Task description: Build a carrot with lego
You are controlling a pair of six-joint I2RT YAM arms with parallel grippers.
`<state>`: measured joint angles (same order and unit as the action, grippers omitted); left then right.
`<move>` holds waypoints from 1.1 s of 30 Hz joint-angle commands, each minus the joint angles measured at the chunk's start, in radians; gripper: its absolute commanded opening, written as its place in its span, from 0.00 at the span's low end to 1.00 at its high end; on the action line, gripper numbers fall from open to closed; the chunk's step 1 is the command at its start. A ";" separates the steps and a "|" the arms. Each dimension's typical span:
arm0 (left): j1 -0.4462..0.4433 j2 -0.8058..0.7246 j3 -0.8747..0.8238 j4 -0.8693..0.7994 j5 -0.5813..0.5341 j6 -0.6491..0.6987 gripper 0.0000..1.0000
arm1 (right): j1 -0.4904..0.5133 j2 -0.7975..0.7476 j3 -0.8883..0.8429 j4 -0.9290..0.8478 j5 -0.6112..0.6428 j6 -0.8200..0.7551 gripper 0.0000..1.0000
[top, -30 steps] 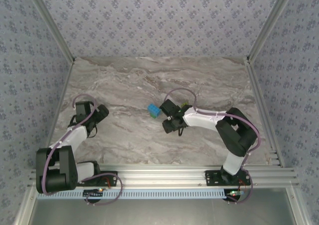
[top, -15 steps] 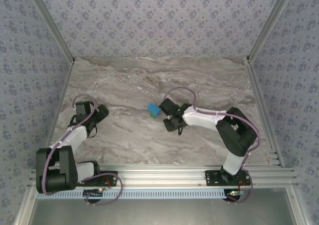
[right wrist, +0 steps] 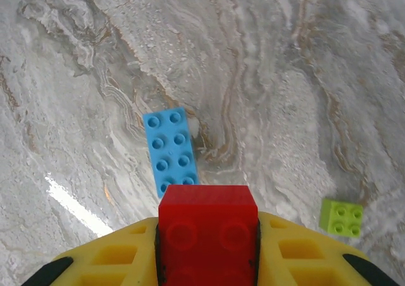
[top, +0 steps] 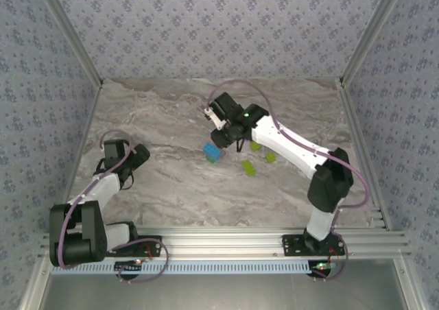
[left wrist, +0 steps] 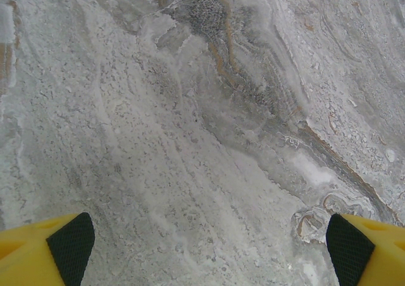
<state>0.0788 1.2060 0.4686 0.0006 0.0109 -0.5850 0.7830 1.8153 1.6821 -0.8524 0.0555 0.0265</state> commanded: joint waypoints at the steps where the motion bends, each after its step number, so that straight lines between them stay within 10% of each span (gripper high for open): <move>1: 0.008 -0.018 0.027 -0.001 0.006 0.017 0.97 | -0.002 0.104 0.069 -0.108 -0.088 -0.108 0.34; 33: 0.009 0.001 0.035 0.004 0.011 0.016 0.97 | -0.007 0.326 0.187 -0.144 -0.118 -0.241 0.34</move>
<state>0.0788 1.2064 0.4686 0.0006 0.0113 -0.5846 0.7803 2.0975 1.8633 -0.9478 -0.0711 -0.1970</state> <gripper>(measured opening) 0.967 0.341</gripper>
